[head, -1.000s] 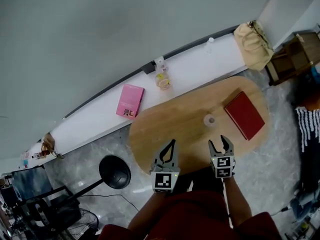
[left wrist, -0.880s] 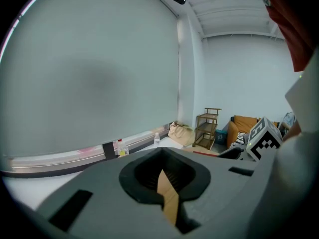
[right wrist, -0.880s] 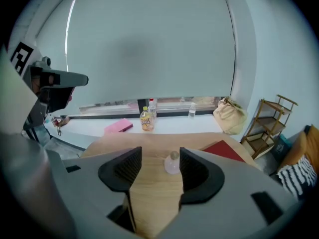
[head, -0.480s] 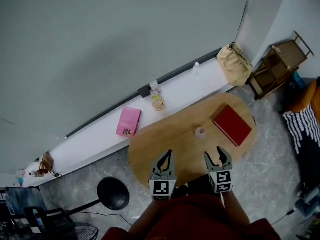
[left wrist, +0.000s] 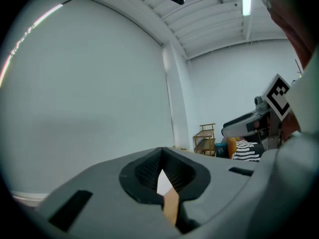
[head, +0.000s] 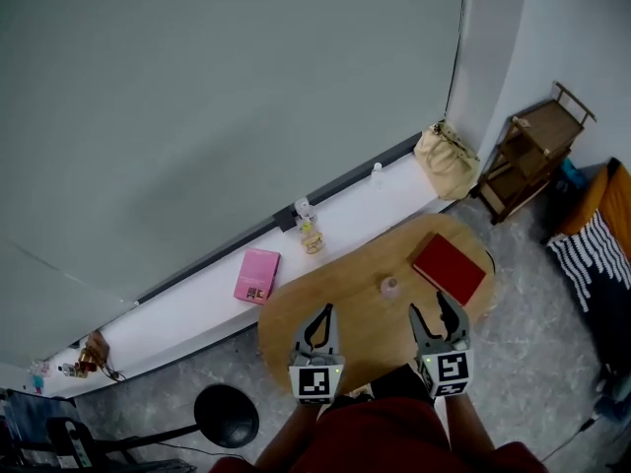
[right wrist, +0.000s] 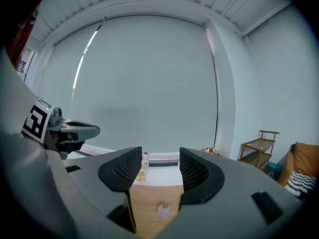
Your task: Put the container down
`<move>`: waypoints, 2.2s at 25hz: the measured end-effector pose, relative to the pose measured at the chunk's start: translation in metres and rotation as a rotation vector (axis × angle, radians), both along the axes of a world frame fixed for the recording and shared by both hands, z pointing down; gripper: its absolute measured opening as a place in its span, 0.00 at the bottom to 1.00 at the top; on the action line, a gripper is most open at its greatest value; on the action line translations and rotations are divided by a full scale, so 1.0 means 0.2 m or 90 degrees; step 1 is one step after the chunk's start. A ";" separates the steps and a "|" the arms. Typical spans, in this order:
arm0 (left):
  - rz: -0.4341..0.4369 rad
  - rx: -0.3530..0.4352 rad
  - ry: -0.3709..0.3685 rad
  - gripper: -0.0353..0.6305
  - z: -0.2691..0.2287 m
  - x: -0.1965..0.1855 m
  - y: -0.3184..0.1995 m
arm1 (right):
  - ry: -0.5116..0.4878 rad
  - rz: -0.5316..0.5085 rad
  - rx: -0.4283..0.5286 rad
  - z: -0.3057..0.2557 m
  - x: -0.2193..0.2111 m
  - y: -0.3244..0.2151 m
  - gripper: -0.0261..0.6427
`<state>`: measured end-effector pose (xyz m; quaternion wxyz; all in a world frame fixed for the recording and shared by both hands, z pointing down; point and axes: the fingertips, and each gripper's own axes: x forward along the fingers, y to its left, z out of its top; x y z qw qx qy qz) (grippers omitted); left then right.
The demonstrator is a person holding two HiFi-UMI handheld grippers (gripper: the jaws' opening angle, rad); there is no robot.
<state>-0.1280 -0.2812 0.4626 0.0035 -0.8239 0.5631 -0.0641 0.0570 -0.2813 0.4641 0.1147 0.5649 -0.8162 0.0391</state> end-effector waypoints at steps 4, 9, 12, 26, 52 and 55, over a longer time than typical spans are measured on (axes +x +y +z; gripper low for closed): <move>-0.010 0.072 -0.010 0.06 -0.17 -0.04 0.03 | -0.005 0.010 0.066 -0.27 0.01 0.03 0.39; 0.007 0.111 0.001 0.06 -0.39 -0.02 0.05 | -0.021 0.024 0.143 -0.55 0.05 0.08 0.39; 0.014 0.142 0.001 0.06 -0.50 -0.01 0.04 | -0.026 0.026 0.169 -0.63 0.05 0.09 0.39; -0.001 0.165 0.005 0.06 -0.59 -0.03 0.08 | -0.009 0.041 0.163 -0.63 0.06 0.11 0.33; 0.004 0.159 -0.007 0.06 -0.56 -0.06 0.08 | -0.021 0.061 0.173 -0.62 0.06 0.07 0.04; 0.000 0.149 0.005 0.06 -0.54 -0.07 0.07 | -0.019 0.061 0.169 -0.61 0.05 0.06 0.04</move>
